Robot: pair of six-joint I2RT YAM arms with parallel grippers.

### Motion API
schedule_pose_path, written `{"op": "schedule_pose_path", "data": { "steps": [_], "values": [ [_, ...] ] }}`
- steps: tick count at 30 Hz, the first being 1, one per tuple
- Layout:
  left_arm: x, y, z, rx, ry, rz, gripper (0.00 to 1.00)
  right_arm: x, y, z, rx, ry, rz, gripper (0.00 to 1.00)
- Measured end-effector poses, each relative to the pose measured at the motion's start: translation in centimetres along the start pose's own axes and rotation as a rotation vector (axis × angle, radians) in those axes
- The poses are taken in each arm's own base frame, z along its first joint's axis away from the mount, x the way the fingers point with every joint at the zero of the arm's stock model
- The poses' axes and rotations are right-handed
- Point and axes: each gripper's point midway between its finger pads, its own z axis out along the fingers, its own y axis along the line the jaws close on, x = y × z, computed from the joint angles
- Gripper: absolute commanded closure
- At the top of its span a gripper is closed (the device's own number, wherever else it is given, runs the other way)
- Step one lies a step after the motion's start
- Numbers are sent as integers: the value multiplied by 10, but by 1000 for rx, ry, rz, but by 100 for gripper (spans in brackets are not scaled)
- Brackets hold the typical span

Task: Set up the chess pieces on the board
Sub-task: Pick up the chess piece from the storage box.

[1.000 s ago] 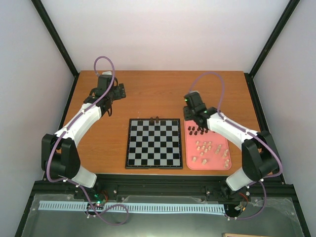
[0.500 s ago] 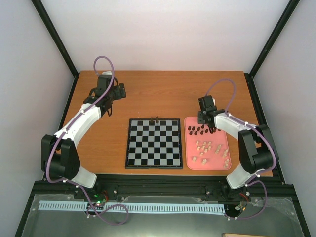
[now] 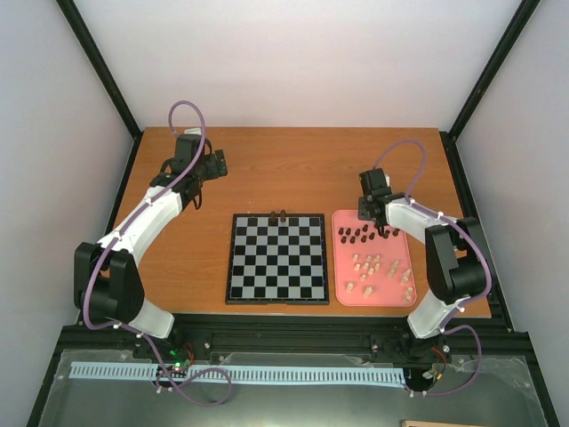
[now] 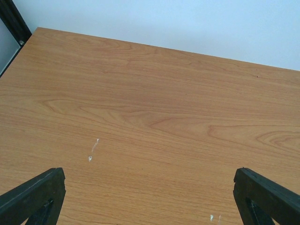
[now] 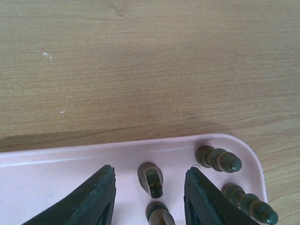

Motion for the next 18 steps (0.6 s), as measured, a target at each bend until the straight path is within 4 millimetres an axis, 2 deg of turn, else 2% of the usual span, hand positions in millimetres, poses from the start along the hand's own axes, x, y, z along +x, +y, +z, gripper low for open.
{"op": "schedule_pose_path", "data": {
  "steps": [6,13,18],
  "values": [
    [-1,-1,0,2,-5,-2,0,-6,-7,0,16,-10,18,60],
    [-1,-2,1,8,-5,-2,0,-12,-36,3,58,-19,95,61],
    [-1,-2,1,8,-3,-2,0,-22,-40,-2,54,-56,124,61]
  ]
}}
